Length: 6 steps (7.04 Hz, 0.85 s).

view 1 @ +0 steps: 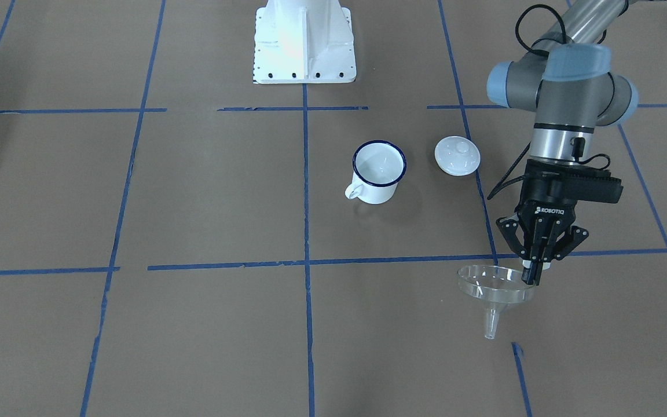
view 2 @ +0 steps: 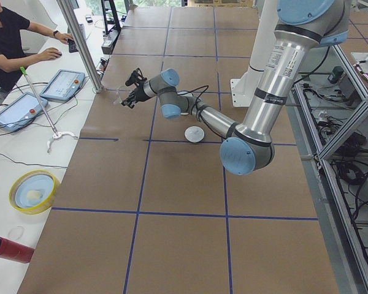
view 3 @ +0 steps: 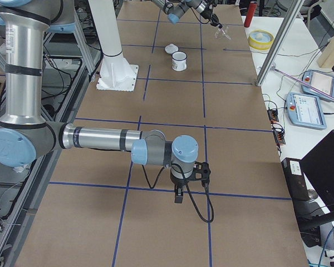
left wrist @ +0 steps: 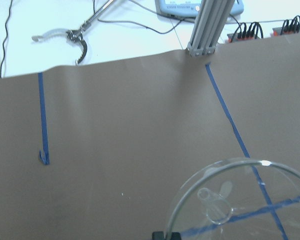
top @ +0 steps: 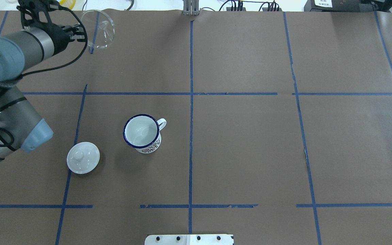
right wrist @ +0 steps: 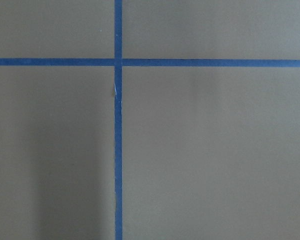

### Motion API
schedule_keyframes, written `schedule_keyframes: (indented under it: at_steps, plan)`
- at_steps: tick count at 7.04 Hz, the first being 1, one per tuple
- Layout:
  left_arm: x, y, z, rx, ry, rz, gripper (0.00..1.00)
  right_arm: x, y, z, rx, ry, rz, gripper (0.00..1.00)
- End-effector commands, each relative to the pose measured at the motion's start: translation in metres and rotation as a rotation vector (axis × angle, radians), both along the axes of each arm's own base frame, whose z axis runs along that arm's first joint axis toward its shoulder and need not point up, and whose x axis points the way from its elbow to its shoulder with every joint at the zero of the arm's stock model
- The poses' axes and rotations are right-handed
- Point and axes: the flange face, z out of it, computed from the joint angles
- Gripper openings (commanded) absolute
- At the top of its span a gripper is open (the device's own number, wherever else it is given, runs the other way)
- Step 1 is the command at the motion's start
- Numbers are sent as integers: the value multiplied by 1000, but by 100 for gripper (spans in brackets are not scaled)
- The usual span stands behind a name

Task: Remove funnel from cup
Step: 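Lift the funnel out of the mug and carry it farther from the robot, then lower the funnel onto the table and open the left gripper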

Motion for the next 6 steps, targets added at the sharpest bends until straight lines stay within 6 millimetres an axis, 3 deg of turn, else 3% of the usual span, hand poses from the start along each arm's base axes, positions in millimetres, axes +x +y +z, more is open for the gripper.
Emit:
schedule_keyframes:
  at_steps: [1, 2, 4, 6]
  plan:
    - [58, 26, 50, 15, 32, -66, 0, 0, 0, 0, 0, 0, 0, 100]
    - [81, 39, 62, 22, 26, -83, 0, 0, 0, 0, 0, 0, 0, 100]
    - [104, 58, 97, 49, 33, -114, 0, 0, 0, 0, 0, 0, 0, 100]
    - [107, 57, 99, 46, 29, -111, 0, 0, 0, 0, 0, 0, 0, 100]
